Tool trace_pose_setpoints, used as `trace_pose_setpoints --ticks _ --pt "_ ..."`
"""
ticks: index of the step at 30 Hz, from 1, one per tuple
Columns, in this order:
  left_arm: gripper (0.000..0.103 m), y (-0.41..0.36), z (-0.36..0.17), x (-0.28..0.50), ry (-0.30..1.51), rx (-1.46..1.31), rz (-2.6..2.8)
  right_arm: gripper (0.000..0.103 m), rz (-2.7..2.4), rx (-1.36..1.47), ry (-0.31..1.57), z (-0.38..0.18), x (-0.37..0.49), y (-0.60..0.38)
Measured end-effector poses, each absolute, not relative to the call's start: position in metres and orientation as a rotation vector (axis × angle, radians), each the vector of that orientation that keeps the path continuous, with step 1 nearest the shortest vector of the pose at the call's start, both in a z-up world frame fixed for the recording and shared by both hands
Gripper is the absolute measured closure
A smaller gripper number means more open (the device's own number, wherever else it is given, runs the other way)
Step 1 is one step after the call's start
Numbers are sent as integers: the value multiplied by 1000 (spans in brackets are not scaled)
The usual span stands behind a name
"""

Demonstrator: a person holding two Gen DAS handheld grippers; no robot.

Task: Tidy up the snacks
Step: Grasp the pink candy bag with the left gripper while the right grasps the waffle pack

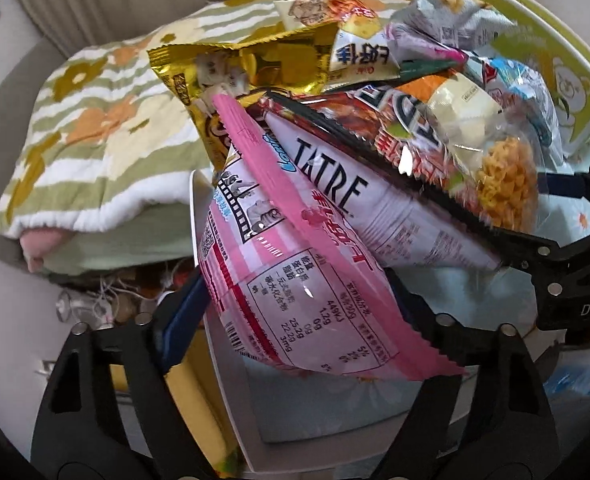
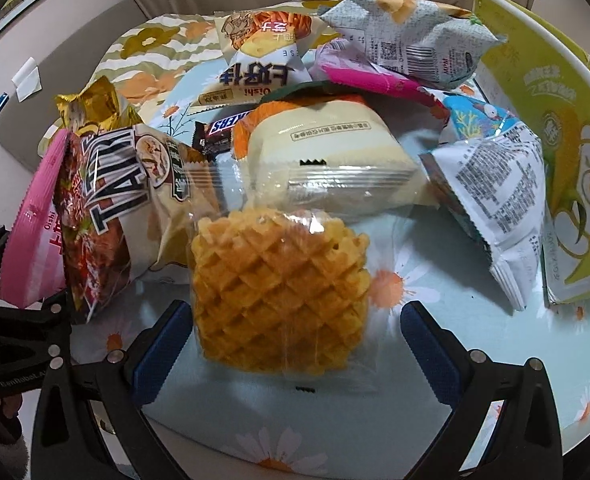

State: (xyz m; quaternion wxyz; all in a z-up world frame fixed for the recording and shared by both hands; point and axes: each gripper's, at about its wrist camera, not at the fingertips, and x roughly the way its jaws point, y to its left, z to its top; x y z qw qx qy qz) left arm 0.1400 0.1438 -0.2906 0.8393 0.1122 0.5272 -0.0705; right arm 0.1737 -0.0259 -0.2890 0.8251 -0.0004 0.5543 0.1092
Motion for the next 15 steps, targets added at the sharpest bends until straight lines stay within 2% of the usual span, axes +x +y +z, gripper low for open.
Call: trace_pose_setpoints --ticks 1,10,13,15 --pt "31 144 -290 140 1108 240 -146 0 231 -2 1179 -289 174 -25" --pt "34 145 -286 139 1085 241 -160 0 213 -25 1182 -296 181 -17" --pt "34 146 -283 137 1077 235 -154 22 228 -26 1187 -300 188 -7" --pt "34 147 -280 134 1077 229 -148 26 230 -38 1179 -297 188 -5"
